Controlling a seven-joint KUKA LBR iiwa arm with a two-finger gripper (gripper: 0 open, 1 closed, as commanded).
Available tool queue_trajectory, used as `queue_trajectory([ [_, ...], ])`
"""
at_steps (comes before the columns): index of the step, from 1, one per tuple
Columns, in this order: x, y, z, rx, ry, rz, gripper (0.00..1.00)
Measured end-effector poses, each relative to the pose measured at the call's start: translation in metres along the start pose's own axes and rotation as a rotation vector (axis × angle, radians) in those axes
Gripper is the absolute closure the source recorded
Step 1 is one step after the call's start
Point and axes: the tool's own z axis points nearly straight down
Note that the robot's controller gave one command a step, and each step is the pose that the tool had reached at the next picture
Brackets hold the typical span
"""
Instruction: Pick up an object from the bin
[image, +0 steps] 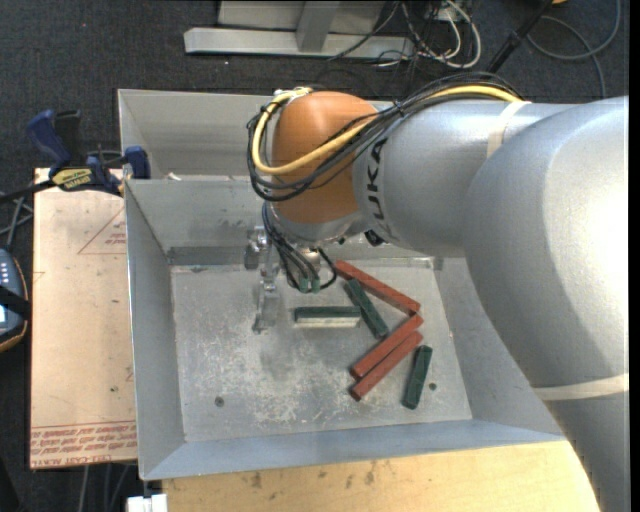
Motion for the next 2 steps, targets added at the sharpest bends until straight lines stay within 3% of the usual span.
queue_trajectory([
  [1,0.0,0.0,0.0,0.0,0.0,0.0,0.0],
  [2,0.002,-0.033,0.0,-0.002,0.0,-0.108,0.0],
])
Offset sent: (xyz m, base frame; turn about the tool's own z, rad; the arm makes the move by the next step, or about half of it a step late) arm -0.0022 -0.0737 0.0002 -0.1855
